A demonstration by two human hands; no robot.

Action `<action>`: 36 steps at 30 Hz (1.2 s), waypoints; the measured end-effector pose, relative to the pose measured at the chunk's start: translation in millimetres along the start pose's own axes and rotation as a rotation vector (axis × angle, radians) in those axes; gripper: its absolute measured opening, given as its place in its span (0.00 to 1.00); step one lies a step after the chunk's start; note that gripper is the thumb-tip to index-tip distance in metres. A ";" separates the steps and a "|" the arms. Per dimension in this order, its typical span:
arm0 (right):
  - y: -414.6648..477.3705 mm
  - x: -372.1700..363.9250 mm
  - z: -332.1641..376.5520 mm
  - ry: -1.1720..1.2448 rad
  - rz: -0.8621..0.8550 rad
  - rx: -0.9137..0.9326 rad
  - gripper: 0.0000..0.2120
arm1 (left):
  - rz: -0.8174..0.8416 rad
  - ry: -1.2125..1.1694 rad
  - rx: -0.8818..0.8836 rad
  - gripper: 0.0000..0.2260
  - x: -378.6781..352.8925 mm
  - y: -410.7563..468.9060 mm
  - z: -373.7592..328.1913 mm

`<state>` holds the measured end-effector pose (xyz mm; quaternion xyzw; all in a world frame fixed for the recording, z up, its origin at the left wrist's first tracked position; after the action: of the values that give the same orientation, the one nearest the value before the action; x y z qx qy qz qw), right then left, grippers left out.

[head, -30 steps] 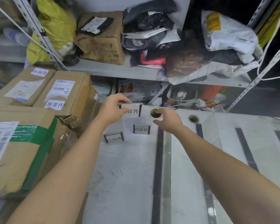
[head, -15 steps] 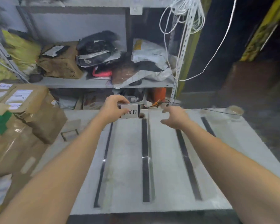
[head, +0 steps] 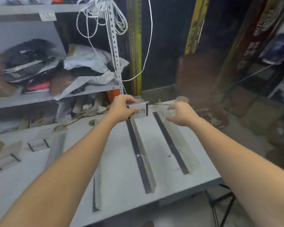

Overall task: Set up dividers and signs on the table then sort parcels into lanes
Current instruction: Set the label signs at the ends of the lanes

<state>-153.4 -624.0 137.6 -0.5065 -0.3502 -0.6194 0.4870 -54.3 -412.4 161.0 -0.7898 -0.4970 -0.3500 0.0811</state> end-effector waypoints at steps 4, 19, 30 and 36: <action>23.1 -4.5 -31.2 0.035 0.004 -0.022 0.22 | 0.083 -0.054 0.063 0.09 -57.2 39.1 11.4; 166.8 -87.3 -101.8 0.116 0.175 -0.077 0.27 | 0.266 0.034 0.342 0.09 -193.8 159.6 161.3; 211.5 -111.0 -98.7 0.052 0.214 -0.063 0.24 | 0.348 0.142 0.373 0.08 -218.7 181.2 194.2; 211.8 -114.6 -92.6 -0.017 0.258 -0.041 0.23 | 0.305 0.191 0.366 0.10 -216.8 178.1 195.7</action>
<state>24.5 -740.8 -8.5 -0.5626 -0.2737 -0.5543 0.5490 131.5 -564.9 -82.3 -0.7911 -0.4173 -0.3110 0.3214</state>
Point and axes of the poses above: each hand's wrist, its own y-axis towards the middle knuckle, its own x-axis out of the back of the hand, z = x × y, the point moved 8 cm from there along y, towards the middle knuckle, and after that the axes turned 7 degrees about -y, right-handed, at the moved point
